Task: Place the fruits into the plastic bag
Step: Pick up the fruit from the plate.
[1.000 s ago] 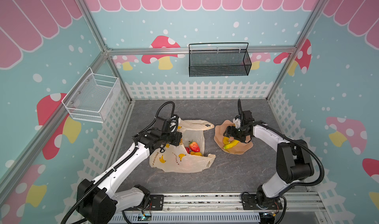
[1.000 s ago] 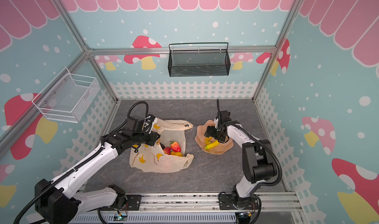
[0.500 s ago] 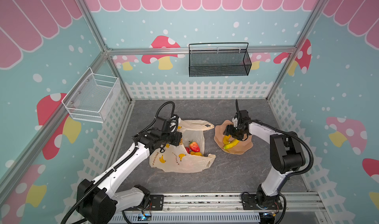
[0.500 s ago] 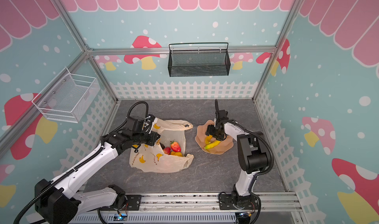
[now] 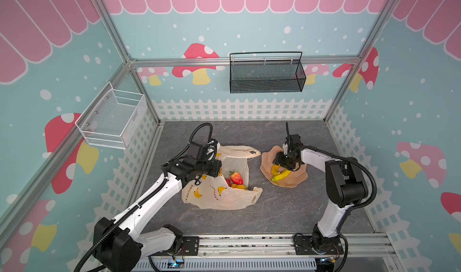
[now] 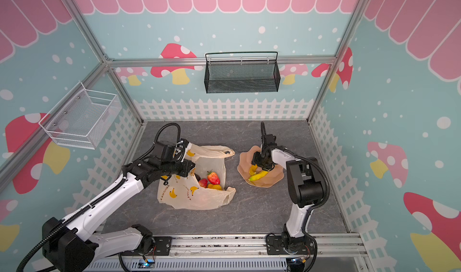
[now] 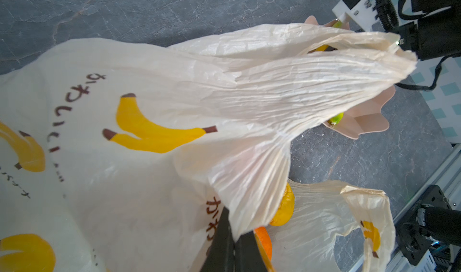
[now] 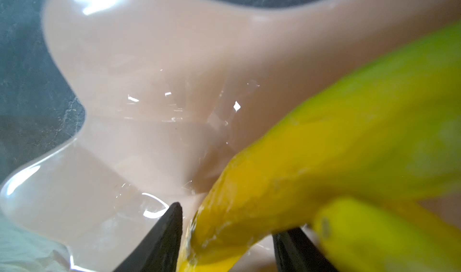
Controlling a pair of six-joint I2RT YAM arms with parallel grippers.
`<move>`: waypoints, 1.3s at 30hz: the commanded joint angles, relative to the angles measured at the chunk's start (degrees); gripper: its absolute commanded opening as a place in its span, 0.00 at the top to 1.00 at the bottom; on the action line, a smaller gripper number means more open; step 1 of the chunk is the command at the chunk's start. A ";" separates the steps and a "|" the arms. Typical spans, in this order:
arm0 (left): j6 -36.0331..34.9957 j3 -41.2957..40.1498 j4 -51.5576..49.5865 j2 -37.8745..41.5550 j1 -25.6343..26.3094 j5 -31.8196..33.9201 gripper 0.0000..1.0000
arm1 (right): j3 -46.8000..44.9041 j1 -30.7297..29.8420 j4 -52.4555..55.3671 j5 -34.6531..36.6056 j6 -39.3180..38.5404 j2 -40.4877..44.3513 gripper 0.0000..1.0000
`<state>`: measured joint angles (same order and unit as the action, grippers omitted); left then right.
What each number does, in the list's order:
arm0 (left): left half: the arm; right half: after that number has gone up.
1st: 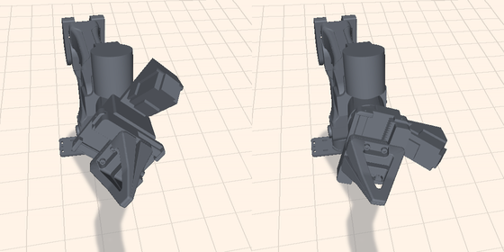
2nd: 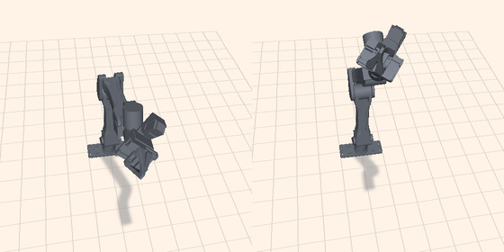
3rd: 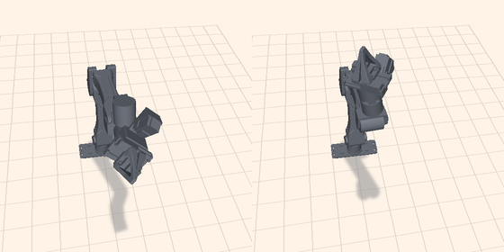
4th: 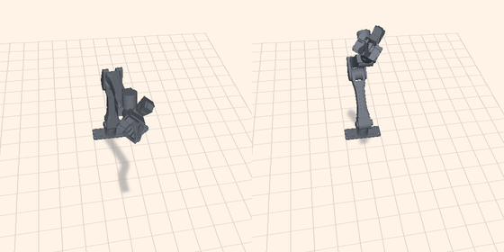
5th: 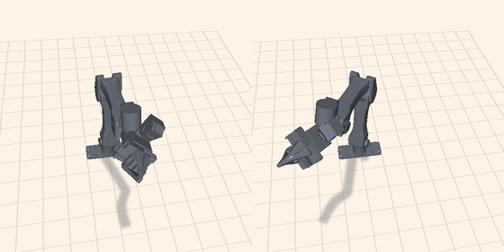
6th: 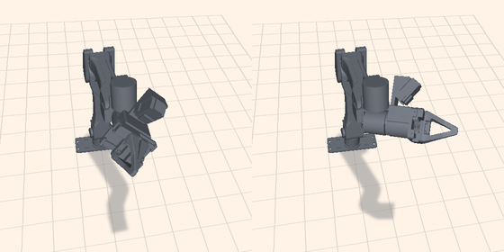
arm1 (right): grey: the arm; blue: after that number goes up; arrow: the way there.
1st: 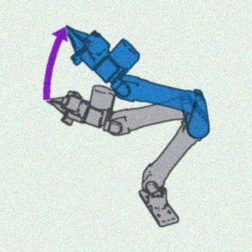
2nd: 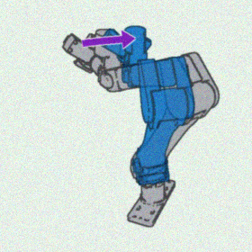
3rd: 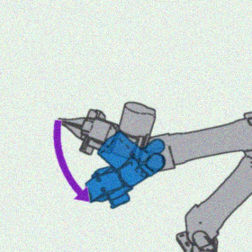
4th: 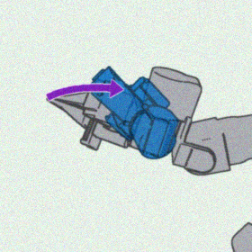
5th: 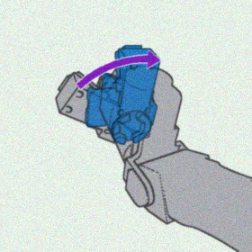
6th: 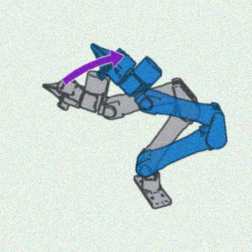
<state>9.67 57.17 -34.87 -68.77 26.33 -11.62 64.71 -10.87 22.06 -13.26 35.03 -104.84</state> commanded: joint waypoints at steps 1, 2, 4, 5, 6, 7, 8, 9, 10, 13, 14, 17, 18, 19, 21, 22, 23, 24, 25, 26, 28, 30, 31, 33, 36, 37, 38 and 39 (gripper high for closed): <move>-0.18 0.98 0.81 0.13 0.04 -0.64 1.00 | 0.33 -0.20 -0.52 0.82 0.69 -1.28 0.43; -0.08 0.92 0.86 0.13 0.05 -0.59 1.00 | 0.29 -0.20 -0.62 0.92 0.81 -1.50 0.44; 0.00 0.84 0.89 0.13 0.04 -0.73 1.00 | 0.29 -0.20 -0.97 0.63 0.84 -1.60 0.46; 0.08 0.74 0.99 0.17 0.04 -0.69 1.00 | -0.22 -0.31 -1.91 0.26 0.92 -1.14 0.49; 0.08 0.74 1.01 0.23 0.08 -0.72 1.00 | -0.81 -0.29 -2.63 0.25 1.31 -0.53 0.51; 0.08 0.76 1.09 0.22 0.04 -0.61 1.00 | -1.31 -0.32 -3.24 0.17 1.57 0.11 0.54; 0.00 0.90 1.05 0.14 0.00 -0.46 1.00 | -1.57 -0.36 -3.58 0.04 1.70 0.84 0.57; 0.00 0.95 1.17 0.14 0.04 -0.51 1.00 | -1.75 -0.40 -3.93 -0.25 1.79 1.33 0.60; 0.00 1.00 1.14 0.00 0.04 -0.51 1.00 | -1.79 -0.38 -4.12 -0.52 1.79 1.72 0.62; 0.00 1.35 1.13 -0.36 0.04 -0.58 1.00 | -1.60 -0.36 -4.12 -1.95 1.53 2.56 0.65; 0.05 1.37 1.12 -0.46 0.04 -0.63 1.00 | -1.47 -0.38 -4.25 -2.75 1.51 2.83 0.65; 0.00 1.59 1.15 -0.66 0.04 -0.43 1.00 | -1.56 -0.36 -4.94 -4.95 1.67 4.16 0.69; 0.00 1.60 1.21 -0.74 0.04 -0.42 1.00 | -1.67 -0.37 -5.26 -5.64 1.70 4.73 0.69; 0.00 1.57 1.25 -0.83 0.04 -0.42 1.00 | -1.68 -0.30 -5.60 -6.38 1.68 5.22 0.70; -0.05 1.67 1.17 -0.86 0.04 -0.42 1.00 | -1.53 -0.29 -5.72 -7.83 1.70 6.01 0.71; -0.09 1.80 1.20 -1.01 0.05 -0.42 1.00 | -1.43 -0.33 -5.84 -8.43 1.67 6.66 0.72; -0.09 1.87 1.21 -1.05 0.06 -0.42 1.00 | -1.43 -0.29 -5.97 -9.15 1.63 7.16 0.72; -0.07 1.94 1.21 -1.17 0.08 -0.47 1.00 | -1.34 -0.29 -6.28 -9.83 1.70 7.95 0.72; -0.09 2.07 1.21 -1.35 0.04 -0.51 1.00 | -1.26 -0.29 -6.41 -10.47 1.78 8.69 0.72; -0.07 2.20 1.21 -1.49 0.04 -0.60 1.00 | -1.25 -0.29 -6.70 -11.09 1.74 9.35 0.72; -0.09 2.38 1.20 -1.67 0.04 -0.60 1.00 | -1.17 -0.20 -7.30 -12.48 1.90 11.13 0.72; -0.07 2.60 1.19 -1.87 0.04 -0.62 1.00 | -0.97 -0.22 -7.78 -13.91 1.58 13.03 0.73; 0.04 2.68 1.21 -1.90 0.04 -0.65 1.00 | -0.99 -0.24 -8.12 -14.31 1.46 14.23 0.73; 0.00 2.69 1.22 -2.07 0.05 -0.76 1.00 | -0.81 -0.20 -8.36 -15.08 1.13 16.35 0.73; 0.08 2.67 1.47 -2.15 0.04 -0.86 1.00 | -0.47 -0.20 -8.73 -16.85 0.91 18.83 0.73; 0.08 2.68 1.56 -2.20 0.04 -0.86 1.00 | -0.46 -0.24 -8.98 -17.67 0.88 19.54 0.73; 0.15 2.72 1.63 -2.23 0.04 -0.91 1.00 | -0.46 -0.27 -9.18 -18.29 0.80 20.07 0.73; 0.08 2.74 1.61 -2.30 0.04 -1.00 1.00 | -0.54 -0.20 -9.35 -18.67 0.82 20.73 0.73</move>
<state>9.69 58.28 -33.98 -70.48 26.33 -11.64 63.57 -10.92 14.02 -29.08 36.27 -85.71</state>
